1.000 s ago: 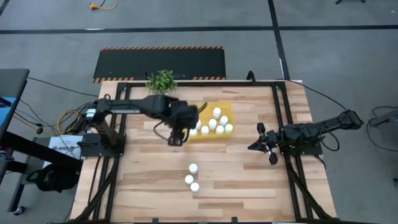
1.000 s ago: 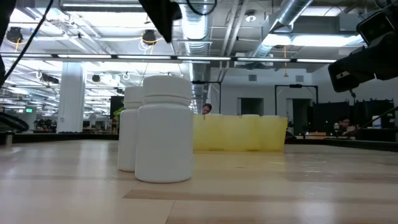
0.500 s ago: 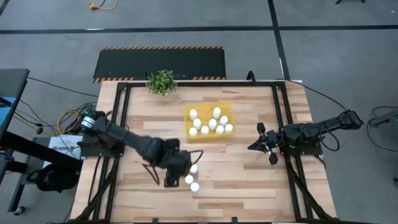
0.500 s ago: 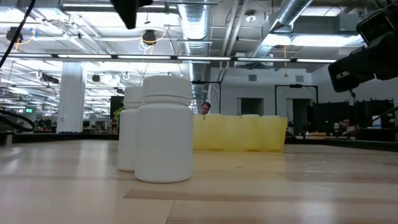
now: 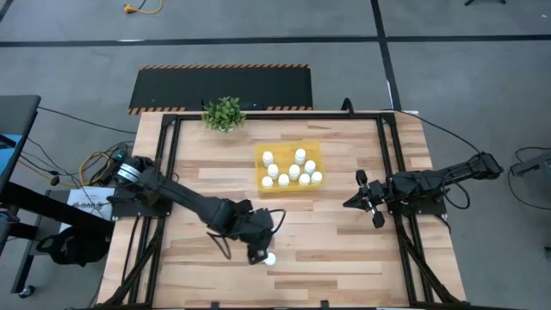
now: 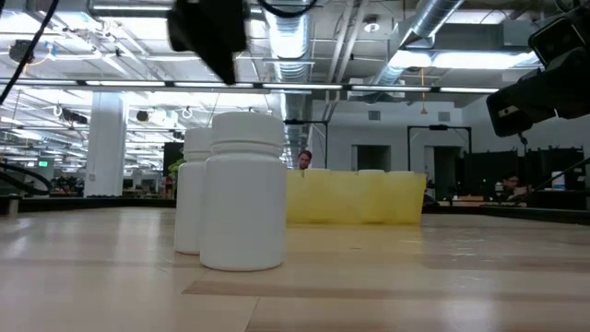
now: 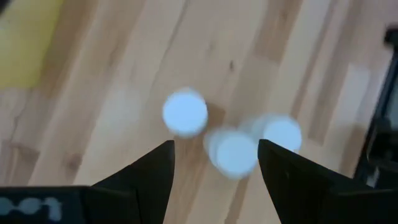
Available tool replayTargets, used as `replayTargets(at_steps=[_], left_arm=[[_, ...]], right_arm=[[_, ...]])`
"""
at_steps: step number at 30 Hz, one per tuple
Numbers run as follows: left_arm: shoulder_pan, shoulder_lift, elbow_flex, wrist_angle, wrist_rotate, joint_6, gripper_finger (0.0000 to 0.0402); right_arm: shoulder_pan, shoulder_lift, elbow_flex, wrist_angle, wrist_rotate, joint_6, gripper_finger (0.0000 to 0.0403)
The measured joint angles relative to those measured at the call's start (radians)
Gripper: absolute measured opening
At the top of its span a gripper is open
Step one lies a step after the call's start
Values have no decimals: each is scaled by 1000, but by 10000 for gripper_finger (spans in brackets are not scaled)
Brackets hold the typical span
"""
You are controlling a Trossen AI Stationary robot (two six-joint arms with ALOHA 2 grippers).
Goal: Pick and place pill bottles into a basket
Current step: Put the white medicine bottle into the yellow bin
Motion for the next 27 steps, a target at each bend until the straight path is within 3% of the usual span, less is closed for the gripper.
replayTargets(at_steps=[5,17,27], left_arm=[[58,89,105,-35,4,-12,220],[129,348,465,-301,30,-95,220],[129,391,493,-336,47,59,220]], right_arm=[[0,0,0,0,0,0,1],[0,0,0,0,0,0,1],[0,0,0,0,0,0,1]])
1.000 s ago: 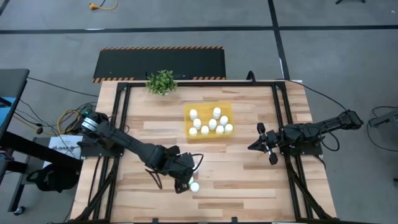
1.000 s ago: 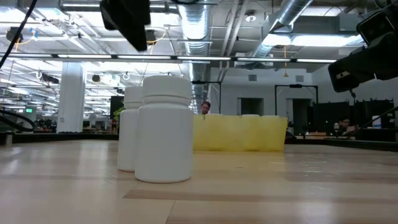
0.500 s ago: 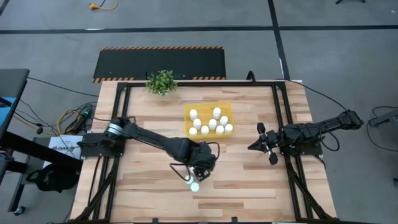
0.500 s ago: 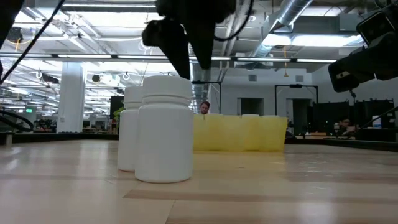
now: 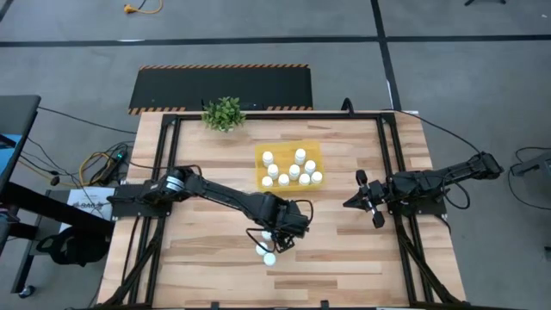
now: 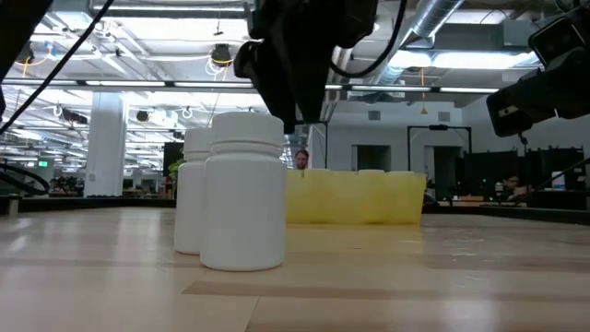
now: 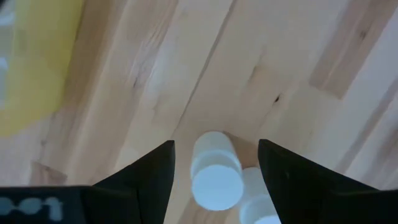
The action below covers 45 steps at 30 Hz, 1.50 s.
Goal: Pick and place pill bottles into a basket
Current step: Put the white medicine bottle into the yellow bin
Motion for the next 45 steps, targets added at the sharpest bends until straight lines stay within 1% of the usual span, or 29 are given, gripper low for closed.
replayTargets(at_steps=[5,9,14,20,26,32,36,41,45], left_arm=[[-4,0,0,-15,-1,125,220],[-12,0,0,-17,-1,179,220],[-23,0,0,-17,0,201,220],[-34,0,0,-16,-9,263,220],[-39,-1,-38,19,-4,306,220],[-42,-1,-38,33,-26,350,220],[-39,-2,-75,95,-24,365,220],[-38,-2,-113,140,9,366,220],[-34,-2,-116,137,9,370,220]], right_arm=[[0,0,0,0,0,0,1],[0,0,0,0,0,0,1],[0,0,0,0,0,0,1],[0,0,0,0,0,0,1],[0,0,0,0,0,0,1],[0,0,0,0,0,0,1],[0,0,0,0,0,0,1],[0,0,0,0,0,0,1],[0,0,0,0,0,0,1]])
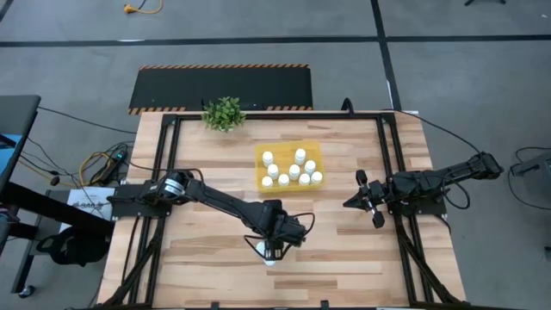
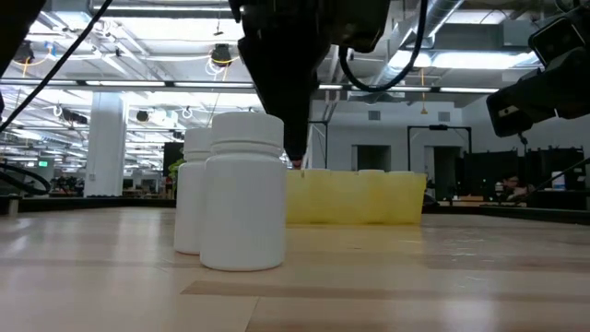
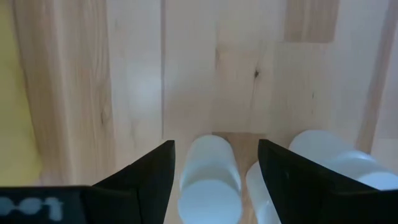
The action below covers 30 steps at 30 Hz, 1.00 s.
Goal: Pick and place pill bottles into a basket
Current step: Put the white medicine bottle into the yellow bin
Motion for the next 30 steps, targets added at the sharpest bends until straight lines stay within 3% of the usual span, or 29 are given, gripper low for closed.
replayTargets(at_steps=[30], left_arm=[[5,0,-51,-36,39,-81,220]], right_arm=[[0,0,0,0,0,0,1]])
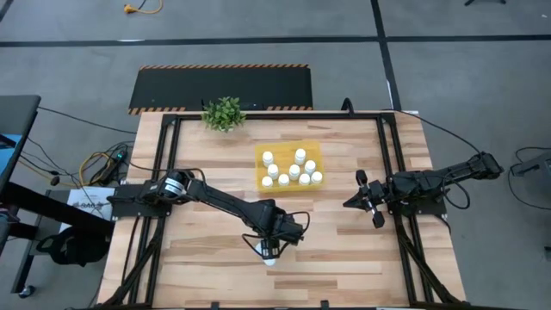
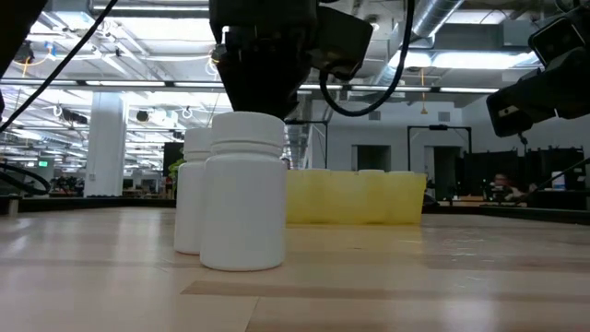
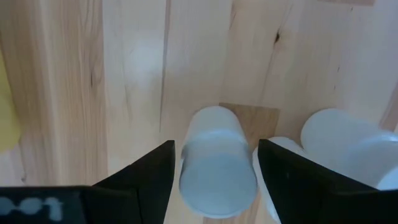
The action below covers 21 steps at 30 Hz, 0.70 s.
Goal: Pick and place pill bottles into a basket
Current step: Put the white medicine bottle into the yellow bin
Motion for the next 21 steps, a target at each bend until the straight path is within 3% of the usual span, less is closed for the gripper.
replayTargets(at_steps=[13,21], left_arm=[[0,0,0,-15,3,-5,219],[0,0,0,-18,3,-4,187]], right_arm=[[0,0,0,0,0,0,1],[0,0,0,0,0,0,1]])
